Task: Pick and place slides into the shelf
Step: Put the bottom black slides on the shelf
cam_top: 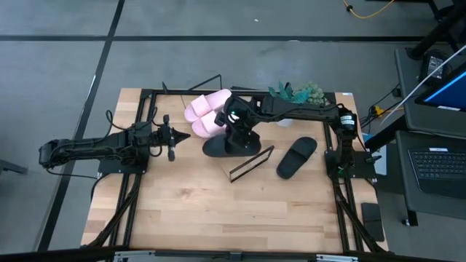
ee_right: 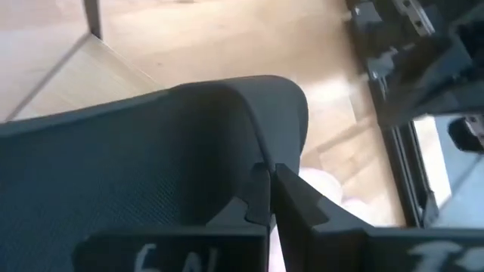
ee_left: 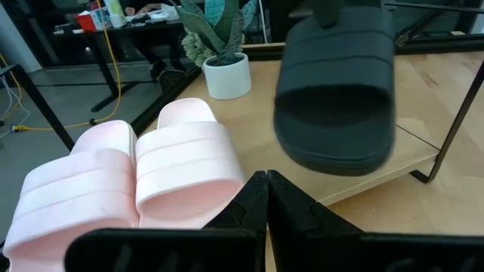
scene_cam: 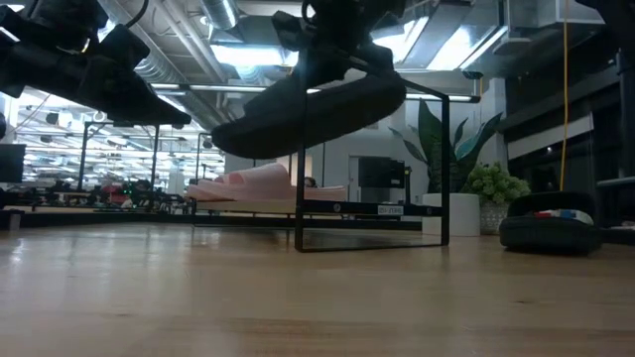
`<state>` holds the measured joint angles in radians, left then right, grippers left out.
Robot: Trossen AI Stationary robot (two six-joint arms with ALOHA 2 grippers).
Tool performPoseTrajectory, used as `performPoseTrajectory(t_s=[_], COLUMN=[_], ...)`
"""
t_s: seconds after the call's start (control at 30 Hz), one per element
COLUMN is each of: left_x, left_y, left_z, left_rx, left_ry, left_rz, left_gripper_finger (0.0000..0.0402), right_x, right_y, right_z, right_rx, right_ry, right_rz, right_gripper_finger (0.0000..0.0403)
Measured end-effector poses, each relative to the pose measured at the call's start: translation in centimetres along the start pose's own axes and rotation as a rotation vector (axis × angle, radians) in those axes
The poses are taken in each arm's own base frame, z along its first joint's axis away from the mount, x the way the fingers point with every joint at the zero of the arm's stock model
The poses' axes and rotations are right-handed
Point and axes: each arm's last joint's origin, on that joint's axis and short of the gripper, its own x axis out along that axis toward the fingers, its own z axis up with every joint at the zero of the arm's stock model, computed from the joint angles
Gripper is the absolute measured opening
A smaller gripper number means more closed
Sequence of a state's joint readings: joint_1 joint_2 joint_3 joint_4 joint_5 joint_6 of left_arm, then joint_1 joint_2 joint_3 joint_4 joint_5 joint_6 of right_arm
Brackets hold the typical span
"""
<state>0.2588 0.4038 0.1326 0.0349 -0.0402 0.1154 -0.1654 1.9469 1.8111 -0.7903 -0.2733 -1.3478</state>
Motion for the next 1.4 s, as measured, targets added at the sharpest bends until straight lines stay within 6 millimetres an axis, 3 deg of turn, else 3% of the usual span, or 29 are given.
performPoseTrajectory(t_s=[0.27,0.67,1.4], left_x=[0.0,0.0,0.0], left_y=[0.0,0.0,0.0], left_z=[0.0,0.0,0.0], left_rx=[0.000,0.000,-0.007], left_ry=[0.000,-0.001,-0.002], left_rz=[0.000,0.000,0.002], left_gripper_finger=[0.0000,0.0000,0.0000], right_x=[0.0,1.8,5.2], right_y=[0.2,0.4,0.7], right_z=[0.0,-0.5,-4.0], right_rx=[0.008,-0.032,0.039], right_ry=[-0.039,-0.039,-0.056], right_rz=[0.033,0.064,0.123], right_gripper_finger=[0.0008,0.0008,0.0008])
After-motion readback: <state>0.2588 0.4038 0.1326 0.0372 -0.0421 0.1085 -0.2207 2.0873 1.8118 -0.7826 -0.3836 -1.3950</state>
